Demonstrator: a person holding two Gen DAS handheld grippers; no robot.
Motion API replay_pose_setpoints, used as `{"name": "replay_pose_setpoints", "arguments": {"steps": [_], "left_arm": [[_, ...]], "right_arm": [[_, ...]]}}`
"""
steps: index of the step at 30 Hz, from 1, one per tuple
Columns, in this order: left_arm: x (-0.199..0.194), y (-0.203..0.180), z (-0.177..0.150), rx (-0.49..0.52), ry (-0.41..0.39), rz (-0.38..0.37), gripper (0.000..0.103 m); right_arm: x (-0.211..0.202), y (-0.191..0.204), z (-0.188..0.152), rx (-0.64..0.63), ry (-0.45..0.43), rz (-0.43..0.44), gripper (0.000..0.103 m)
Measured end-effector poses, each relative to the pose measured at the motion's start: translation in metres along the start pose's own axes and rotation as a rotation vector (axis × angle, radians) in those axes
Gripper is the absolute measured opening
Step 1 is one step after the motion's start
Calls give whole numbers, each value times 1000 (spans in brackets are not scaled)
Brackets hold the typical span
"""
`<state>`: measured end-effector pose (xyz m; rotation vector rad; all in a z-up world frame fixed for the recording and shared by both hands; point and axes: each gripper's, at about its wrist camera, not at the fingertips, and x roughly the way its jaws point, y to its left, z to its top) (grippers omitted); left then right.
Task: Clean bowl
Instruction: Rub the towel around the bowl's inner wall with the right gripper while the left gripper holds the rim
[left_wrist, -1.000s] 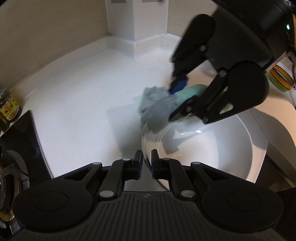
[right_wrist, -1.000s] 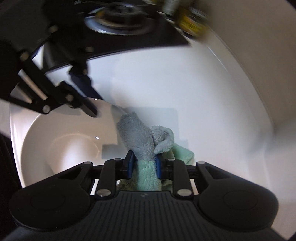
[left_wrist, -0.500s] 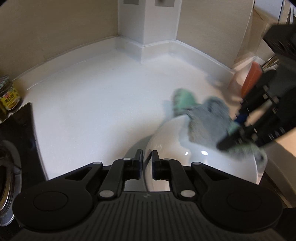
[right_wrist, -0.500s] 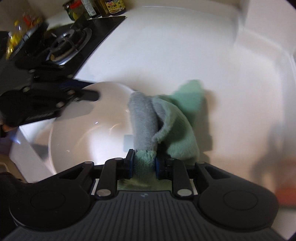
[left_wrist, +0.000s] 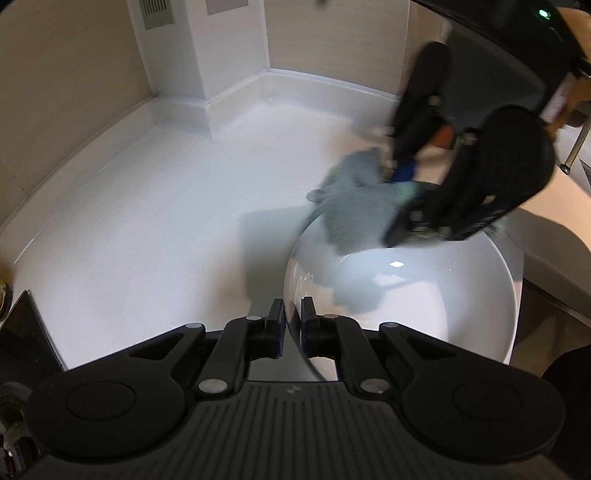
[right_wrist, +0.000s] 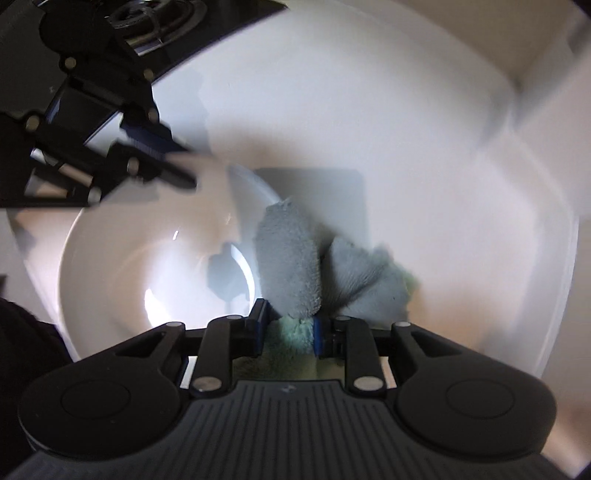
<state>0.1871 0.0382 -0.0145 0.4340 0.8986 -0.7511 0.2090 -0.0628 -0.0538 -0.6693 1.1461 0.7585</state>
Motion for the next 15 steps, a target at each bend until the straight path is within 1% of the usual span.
{"name": "replay_pose_setpoints", "arguments": {"steps": [2, 3, 4, 5, 6, 9, 11, 12, 13, 15], "left_arm": [[-1, 1, -1, -34, -2, 1, 6], [-2, 2, -2, -73, -1, 5, 6], [-4, 2, -5, -118, 0, 21, 9], [-7, 2, -8, -162, 0, 42, 16], [-10, 1, -12, -201, -6, 58, 19], [-21, -5, -28, -312, -22, 87, 19], [-24, -8, -35, -344, -21, 91, 17], [-23, -9, -36, -350, -14, 87, 11], [-21, -9, -36, -350, -10, 84, 6], [-20, -6, -35, -322, -4, 73, 5]], "right_arm": [[0, 1, 5, -18, -33, 3, 21], [0, -1, 5, 3, -45, 10, 20], [-1, -2, 5, 23, -57, 18, 19], [-2, -5, 3, 52, -71, 25, 18], [-3, -7, -1, 89, -85, 33, 18], [-6, -13, -14, 200, -123, 49, 17], [-9, -12, -23, 276, -141, 56, 17], [-9, -13, -28, 304, -145, 63, 17], [-8, -14, -32, 322, -145, 74, 16], [-7, -15, -41, 326, -128, 117, 15]]}}
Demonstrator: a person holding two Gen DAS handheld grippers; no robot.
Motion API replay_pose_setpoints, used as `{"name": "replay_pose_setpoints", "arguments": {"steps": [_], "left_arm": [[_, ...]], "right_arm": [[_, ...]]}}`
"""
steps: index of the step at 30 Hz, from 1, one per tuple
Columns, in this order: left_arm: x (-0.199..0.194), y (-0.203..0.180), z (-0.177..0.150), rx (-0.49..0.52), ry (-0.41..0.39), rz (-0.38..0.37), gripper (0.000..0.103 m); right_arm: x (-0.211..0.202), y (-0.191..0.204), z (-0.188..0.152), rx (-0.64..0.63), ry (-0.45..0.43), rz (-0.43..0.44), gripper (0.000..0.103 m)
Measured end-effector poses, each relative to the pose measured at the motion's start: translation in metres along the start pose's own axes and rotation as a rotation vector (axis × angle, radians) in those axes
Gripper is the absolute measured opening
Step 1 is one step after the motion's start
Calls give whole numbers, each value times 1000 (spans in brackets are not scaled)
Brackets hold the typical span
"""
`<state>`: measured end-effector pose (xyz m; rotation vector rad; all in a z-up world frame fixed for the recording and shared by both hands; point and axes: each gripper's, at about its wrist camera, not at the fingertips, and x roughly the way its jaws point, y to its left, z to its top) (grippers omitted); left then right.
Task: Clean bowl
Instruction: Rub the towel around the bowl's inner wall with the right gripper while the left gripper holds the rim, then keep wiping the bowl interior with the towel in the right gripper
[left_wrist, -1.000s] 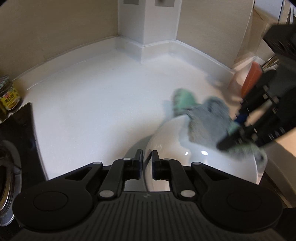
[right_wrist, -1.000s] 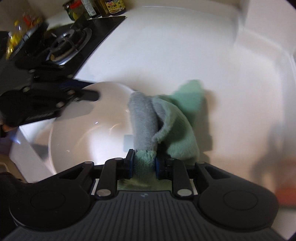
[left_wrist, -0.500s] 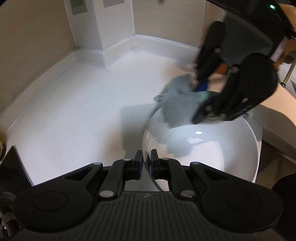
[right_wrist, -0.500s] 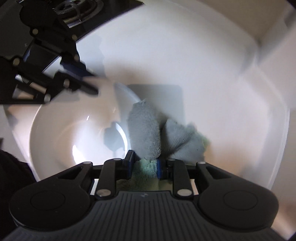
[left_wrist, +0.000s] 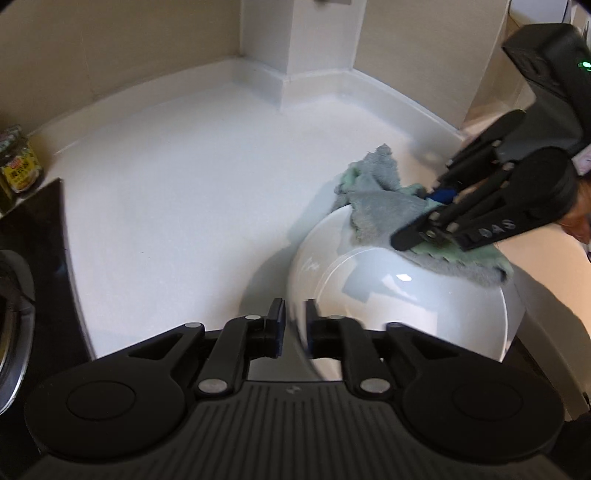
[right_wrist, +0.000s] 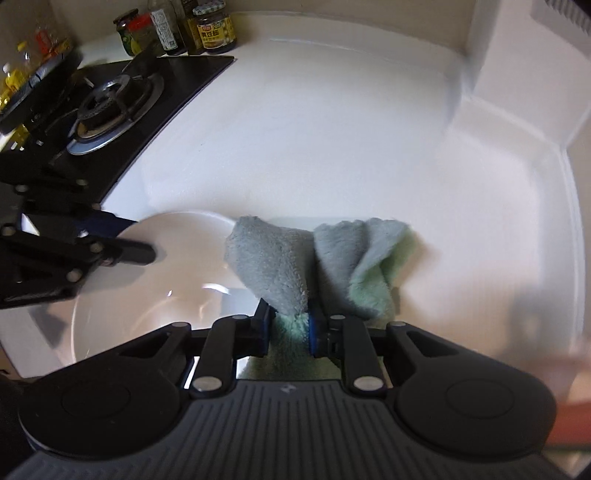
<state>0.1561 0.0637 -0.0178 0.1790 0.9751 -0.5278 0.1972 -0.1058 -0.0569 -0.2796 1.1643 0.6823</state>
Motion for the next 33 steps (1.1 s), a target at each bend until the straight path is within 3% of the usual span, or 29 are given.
{"name": "replay_pose_setpoints", "arguments": {"steps": [3, 5, 10, 15, 18, 21, 25, 28, 33], "left_arm": [[3, 1, 6, 94, 16, -39, 5], [5, 0, 11, 180, 23, -63, 5], [9, -4, 22, 332, 45, -67, 7], [13, -4, 30, 361, 50, -84, 7], [8, 2, 25, 263, 24, -54, 8], [-1, 4, 13, 123, 5, 12, 19], [-18, 6, -9, -26, -34, 54, 20], [-19, 4, -11, -7, -31, 43, 6], [-15, 6, 3, 147, 15, -33, 7]], "right_arm": [[-3, -6, -7, -71, 67, 81, 15], [-1, -8, -4, -129, 100, 86, 16], [11, 7, 19, -342, 158, 1, 17], [23, 31, 38, -572, 131, -79, 19], [22, 28, 44, -540, 61, -57, 18], [19, 13, 42, -378, -8, -20, 17], [13, 1, 29, -196, -43, -15, 15], [9, 3, 15, -103, -48, -6, 14], [-1, 3, -6, -165, 48, 53, 14]]}}
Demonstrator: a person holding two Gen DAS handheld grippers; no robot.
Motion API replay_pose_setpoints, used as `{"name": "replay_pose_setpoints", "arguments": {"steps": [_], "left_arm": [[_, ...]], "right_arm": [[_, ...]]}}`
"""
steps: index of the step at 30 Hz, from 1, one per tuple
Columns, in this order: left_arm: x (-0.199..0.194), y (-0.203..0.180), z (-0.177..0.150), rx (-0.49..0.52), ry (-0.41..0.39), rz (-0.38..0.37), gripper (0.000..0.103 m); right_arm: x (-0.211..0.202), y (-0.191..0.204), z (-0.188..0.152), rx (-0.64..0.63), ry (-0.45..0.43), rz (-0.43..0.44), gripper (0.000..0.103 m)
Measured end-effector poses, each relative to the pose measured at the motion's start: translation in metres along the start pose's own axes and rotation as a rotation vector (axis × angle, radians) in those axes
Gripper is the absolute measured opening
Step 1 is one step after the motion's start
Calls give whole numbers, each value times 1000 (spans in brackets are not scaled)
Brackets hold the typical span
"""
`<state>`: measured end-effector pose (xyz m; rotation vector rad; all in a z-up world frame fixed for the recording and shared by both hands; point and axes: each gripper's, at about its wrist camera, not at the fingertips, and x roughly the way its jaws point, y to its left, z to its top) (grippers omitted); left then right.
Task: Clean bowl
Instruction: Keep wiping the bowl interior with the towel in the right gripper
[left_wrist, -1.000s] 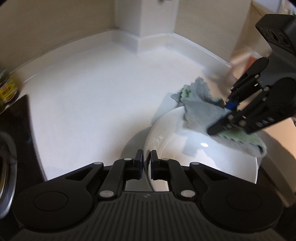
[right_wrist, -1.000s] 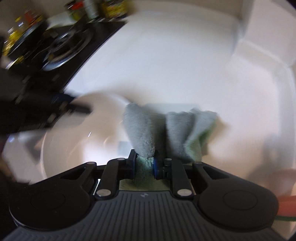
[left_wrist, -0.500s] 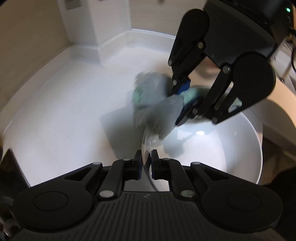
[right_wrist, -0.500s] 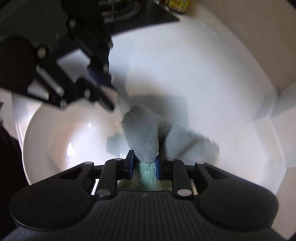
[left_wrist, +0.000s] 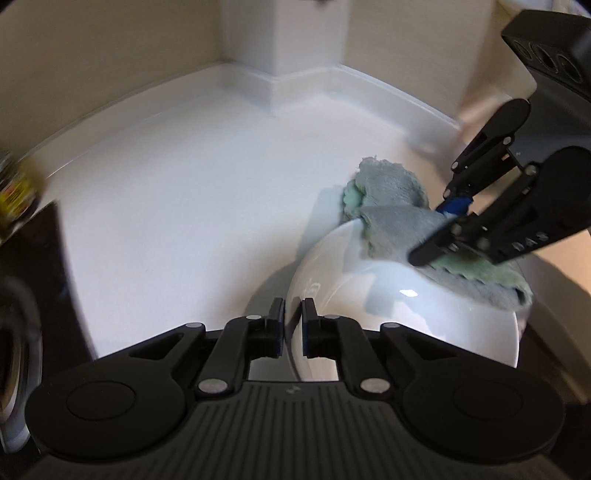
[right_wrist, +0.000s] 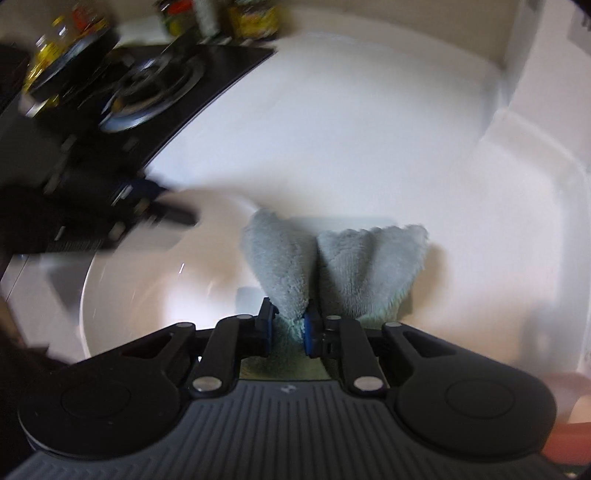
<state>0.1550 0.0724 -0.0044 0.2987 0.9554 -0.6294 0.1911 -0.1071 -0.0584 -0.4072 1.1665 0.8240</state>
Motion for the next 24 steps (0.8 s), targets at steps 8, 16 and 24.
{"name": "replay_pose_setpoints", "arguments": {"steps": [8, 16, 24], "left_arm": [[10, -14, 20, 287, 45, -86, 7], [-5, -9, 3, 33, 34, -56, 12], [-28, -19, -38, -181, 1, 43, 5]], "right_arm": [[9, 16, 26, -323, 109, -84, 17], [12, 13, 37, -242, -1, -82, 17], [2, 8, 4, 1, -70, -88, 14]]}}
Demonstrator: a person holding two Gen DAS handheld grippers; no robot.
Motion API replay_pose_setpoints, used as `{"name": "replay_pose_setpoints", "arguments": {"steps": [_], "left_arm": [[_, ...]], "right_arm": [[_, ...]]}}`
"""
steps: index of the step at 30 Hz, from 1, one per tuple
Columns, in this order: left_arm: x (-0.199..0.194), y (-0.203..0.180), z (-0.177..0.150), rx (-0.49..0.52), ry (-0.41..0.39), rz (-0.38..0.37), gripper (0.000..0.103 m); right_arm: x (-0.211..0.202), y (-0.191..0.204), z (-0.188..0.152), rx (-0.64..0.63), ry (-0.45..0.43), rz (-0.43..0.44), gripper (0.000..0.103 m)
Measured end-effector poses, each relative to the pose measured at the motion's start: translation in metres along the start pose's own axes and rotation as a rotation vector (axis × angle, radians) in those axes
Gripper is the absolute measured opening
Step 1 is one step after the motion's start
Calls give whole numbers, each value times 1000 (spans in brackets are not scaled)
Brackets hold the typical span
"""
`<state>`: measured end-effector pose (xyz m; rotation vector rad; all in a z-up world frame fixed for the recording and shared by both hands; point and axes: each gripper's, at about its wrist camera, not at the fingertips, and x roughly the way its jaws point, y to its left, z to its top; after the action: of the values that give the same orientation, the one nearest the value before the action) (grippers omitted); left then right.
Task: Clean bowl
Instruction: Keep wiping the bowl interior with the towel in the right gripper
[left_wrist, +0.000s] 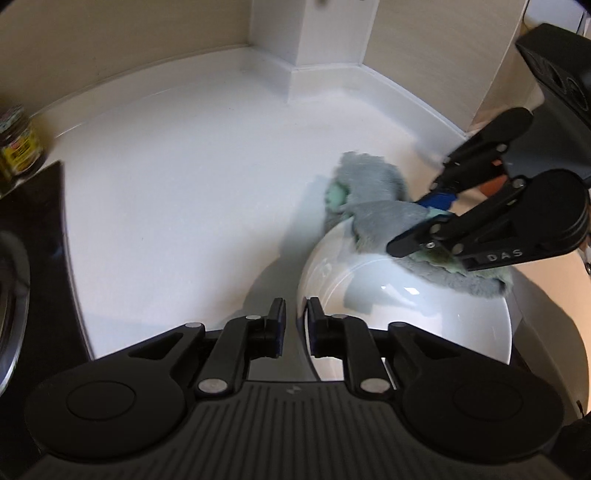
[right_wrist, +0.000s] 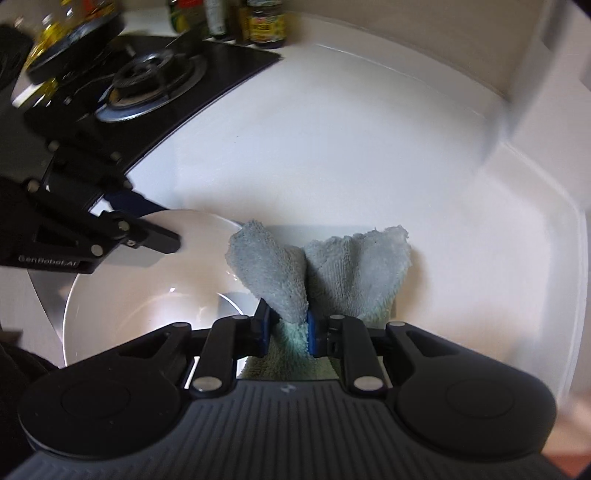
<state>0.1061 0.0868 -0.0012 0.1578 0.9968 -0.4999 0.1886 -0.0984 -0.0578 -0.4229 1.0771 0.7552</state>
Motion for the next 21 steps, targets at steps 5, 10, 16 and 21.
{"name": "replay_pose_setpoints", "arguments": {"steps": [5, 10, 16, 21], "left_arm": [[5, -4, 10, 166, 35, -73, 5], [24, -7, 37, 350, 58, -103, 6], [21, 3, 44, 292, 65, -82, 8], [8, 7, 23, 94, 42, -8, 12]], "right_arm": [[1, -2, -3, -66, 109, 75, 13], [9, 13, 19, -288, 169, 6, 16], [14, 19, 42, -343, 72, -24, 17], [9, -5, 32, -113, 15, 24, 15]]}}
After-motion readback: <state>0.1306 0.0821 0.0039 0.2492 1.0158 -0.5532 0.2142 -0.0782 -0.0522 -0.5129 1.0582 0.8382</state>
